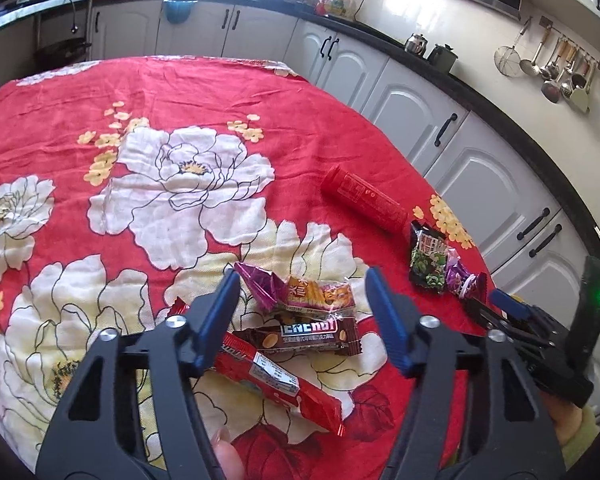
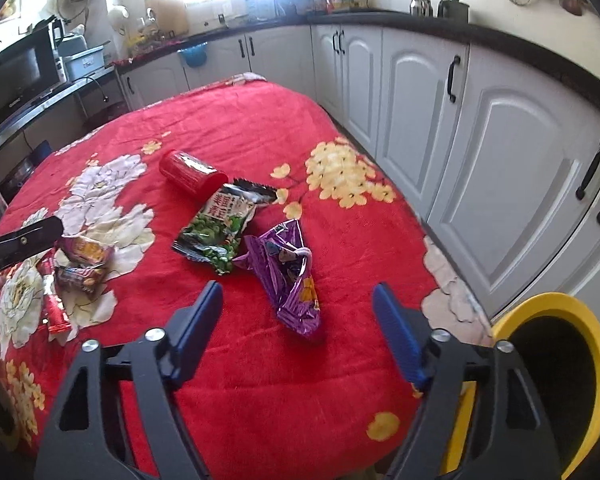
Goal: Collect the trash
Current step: 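Grasp the purple snack wrapper with the right tool while the left tool grasps a candy wrapper, then carry the purple wrapper and candy wrapper with both tools over the yellow bin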
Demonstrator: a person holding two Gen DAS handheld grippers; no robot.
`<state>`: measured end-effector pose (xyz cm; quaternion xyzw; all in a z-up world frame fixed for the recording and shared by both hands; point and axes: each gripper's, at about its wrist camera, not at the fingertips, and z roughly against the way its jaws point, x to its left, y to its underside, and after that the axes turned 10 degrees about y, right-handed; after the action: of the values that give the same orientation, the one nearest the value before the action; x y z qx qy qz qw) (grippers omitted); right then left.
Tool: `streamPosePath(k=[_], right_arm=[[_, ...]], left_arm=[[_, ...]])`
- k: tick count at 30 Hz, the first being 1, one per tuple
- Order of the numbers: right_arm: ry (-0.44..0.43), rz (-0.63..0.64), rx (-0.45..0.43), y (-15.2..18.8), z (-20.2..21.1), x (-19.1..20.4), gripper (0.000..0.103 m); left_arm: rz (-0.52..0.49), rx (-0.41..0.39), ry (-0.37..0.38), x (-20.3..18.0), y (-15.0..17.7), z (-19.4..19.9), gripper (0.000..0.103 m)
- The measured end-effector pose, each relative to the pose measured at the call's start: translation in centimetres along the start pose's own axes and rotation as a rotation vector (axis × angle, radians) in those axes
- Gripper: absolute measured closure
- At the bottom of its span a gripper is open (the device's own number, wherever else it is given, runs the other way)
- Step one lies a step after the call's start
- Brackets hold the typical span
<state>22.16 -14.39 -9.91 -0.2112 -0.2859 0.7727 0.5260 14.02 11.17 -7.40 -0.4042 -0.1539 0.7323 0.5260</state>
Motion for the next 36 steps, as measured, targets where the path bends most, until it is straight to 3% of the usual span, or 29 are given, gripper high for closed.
streamPosePath(k=[4,7,15,23,36], right_arm=[[-0.007,-0.014,0.018,0.0,-0.9,0.1,0.041],[-0.009,-0.023,0.016,-0.1,-1.2,0.1,0.049],[-0.018,-0.032,0.011,-0.1,-1.4,-0.1,0.076],[-0.030,-0.054,0.006,1.1,-0.2,-0.6,0.079],[-0.055,-0.112,-0.024,3.0,3.0,-2.1,0.080]], left_arm=[[0.012,0.006,-0.013,0.3,0.1,-0.3,0.055],[0.017,0.009,-0.020,0.5,0.1,-0.4,0.064],[0.025,0.012,-0.034,1.0,0.2,-0.7,0.084],[0.004,0.010,-0.049,0.7,0.2,-0.5,0.090],[-0.055,-0.094,-0.025,-1.8,-0.8,2.7,0.092]])
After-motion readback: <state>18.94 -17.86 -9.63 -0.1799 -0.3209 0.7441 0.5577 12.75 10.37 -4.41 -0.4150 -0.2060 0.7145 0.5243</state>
